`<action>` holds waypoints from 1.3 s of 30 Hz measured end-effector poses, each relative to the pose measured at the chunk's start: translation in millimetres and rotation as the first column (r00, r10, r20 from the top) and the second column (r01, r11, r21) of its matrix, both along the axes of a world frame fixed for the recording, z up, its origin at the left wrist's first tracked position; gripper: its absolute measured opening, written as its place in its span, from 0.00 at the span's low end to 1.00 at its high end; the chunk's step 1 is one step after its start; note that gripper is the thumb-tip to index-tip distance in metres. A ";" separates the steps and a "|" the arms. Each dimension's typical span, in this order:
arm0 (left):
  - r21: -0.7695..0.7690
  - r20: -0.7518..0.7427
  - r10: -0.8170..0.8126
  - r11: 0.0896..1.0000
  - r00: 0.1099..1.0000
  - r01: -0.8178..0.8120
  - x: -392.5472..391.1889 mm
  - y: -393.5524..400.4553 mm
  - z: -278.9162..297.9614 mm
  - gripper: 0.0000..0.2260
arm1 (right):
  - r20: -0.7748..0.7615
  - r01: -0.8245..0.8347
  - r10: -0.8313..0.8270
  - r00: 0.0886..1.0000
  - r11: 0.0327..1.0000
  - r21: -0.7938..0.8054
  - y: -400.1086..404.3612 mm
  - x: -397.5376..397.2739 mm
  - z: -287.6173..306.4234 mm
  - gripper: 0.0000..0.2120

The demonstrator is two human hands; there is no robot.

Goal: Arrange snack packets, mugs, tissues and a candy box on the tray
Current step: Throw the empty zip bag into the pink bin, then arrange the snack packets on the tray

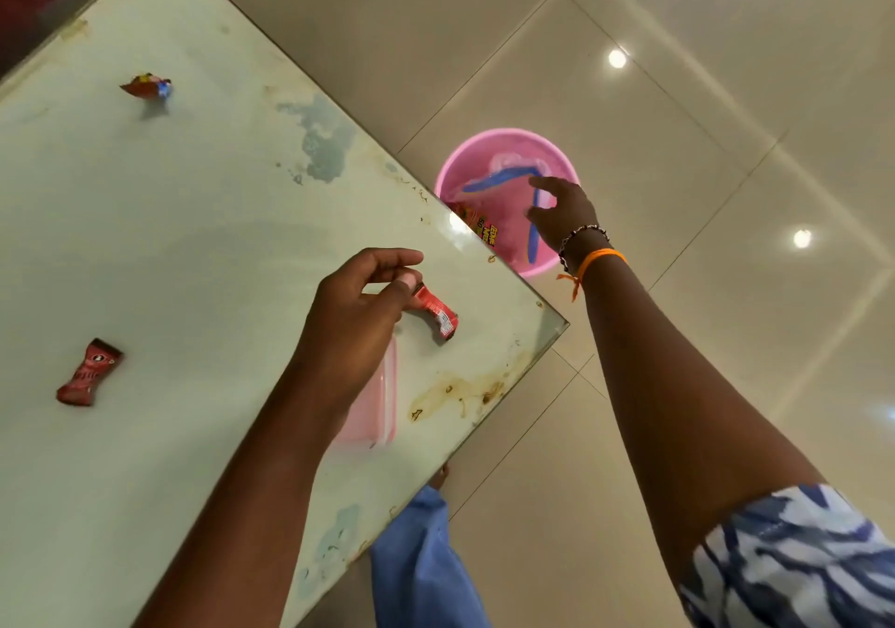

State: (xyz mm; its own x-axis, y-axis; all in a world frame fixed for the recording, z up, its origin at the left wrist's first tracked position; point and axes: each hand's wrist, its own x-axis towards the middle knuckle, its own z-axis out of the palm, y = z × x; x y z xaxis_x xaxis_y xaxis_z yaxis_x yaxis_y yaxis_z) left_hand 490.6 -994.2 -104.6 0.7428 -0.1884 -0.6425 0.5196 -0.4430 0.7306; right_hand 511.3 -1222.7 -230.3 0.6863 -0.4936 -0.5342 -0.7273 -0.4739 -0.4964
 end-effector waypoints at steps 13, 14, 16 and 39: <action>-0.071 0.016 0.169 0.983 0.985 -0.168 -23.5 52.0 28.5 0.09 | 0.250 0.164 -0.362 0.898 0.803 0.572 135.9 -42.1 125.8 0.08; -0.079 0.017 0.192 0.978 0.981 -0.191 -28.2 60.8 30.9 0.09 | 0.238 0.158 -0.370 0.898 0.776 0.611 151.9 -48.4 133.9 0.08; -0.099 0.021 0.241 0.966 0.970 -0.238 -37.0 78.1 34.2 0.09 | 0.223 0.132 -0.351 0.909 0.751 0.647 180.4 -60.8 145.6 0.09; -0.111 -0.051 0.859 0.501 0.509 -0.858 -369.2 477.1 73.0 0.09 | 0.107 -0.260 0.262 0.959 0.666 0.700 596.0 -323.5 200.3 0.09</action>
